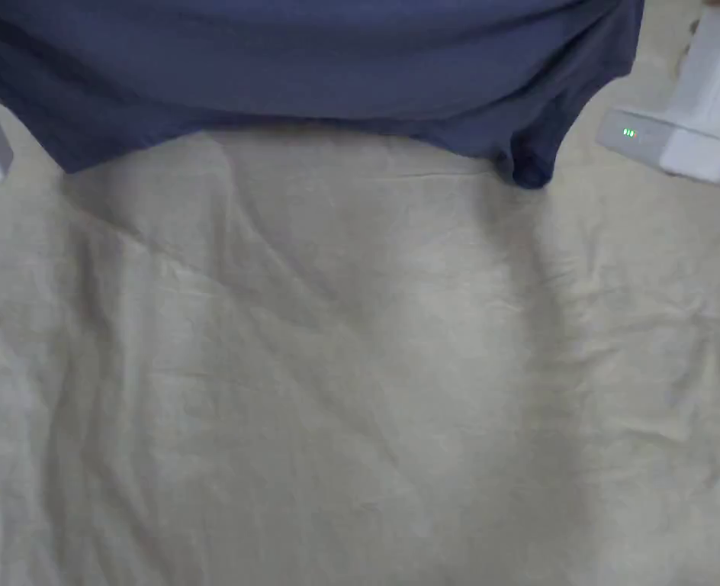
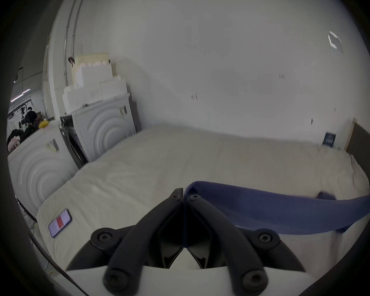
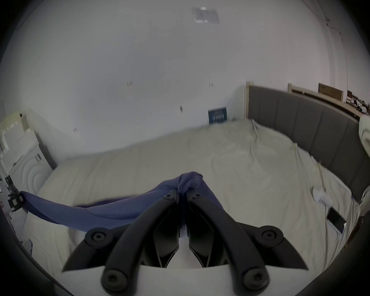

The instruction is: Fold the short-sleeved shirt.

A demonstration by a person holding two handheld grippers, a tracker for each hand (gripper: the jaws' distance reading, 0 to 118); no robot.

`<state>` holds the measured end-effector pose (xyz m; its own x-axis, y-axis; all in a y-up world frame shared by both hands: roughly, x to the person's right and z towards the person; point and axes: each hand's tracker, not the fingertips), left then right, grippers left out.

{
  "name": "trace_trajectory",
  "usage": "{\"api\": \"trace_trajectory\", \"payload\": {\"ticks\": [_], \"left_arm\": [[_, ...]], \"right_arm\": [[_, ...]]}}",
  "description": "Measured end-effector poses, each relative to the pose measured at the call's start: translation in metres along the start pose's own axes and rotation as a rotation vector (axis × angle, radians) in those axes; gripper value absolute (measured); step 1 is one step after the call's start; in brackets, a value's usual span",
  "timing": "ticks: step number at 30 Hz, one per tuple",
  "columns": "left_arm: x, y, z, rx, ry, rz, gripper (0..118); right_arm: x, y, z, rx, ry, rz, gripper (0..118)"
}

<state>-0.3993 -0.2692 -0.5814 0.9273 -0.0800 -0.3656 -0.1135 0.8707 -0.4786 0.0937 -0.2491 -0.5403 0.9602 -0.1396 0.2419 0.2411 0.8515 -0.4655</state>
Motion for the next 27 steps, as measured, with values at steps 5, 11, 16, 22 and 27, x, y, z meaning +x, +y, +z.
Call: {"api": "trace_trajectory", "payload": {"ticks": [5, 11, 16, 22, 27], "left_arm": [[-0.011, -0.066, -0.005, -0.140, -0.048, -0.023, 0], [-0.036, -0.127, 0.013, -0.238, -0.075, -0.030, 0], [-0.069, -0.175, 0.044, -0.289, -0.114, -0.039, 0], [-0.109, -0.222, 0.087, -0.335, -0.140, 0.102, 0], [-0.132, -0.249, 0.127, -0.321, -0.158, 0.128, 0]], "right_arm": [[0.013, -0.076, 0.008, -0.114, 0.013, 0.027, 4], [0.041, -0.156, 0.030, -0.264, 0.016, 0.019, 4], [0.062, -0.203, 0.062, -0.317, 0.051, -0.010, 4], [0.080, -0.228, 0.109, -0.303, 0.063, -0.009, 4], [0.096, -0.241, 0.146, -0.286, 0.078, -0.005, 4]]}}
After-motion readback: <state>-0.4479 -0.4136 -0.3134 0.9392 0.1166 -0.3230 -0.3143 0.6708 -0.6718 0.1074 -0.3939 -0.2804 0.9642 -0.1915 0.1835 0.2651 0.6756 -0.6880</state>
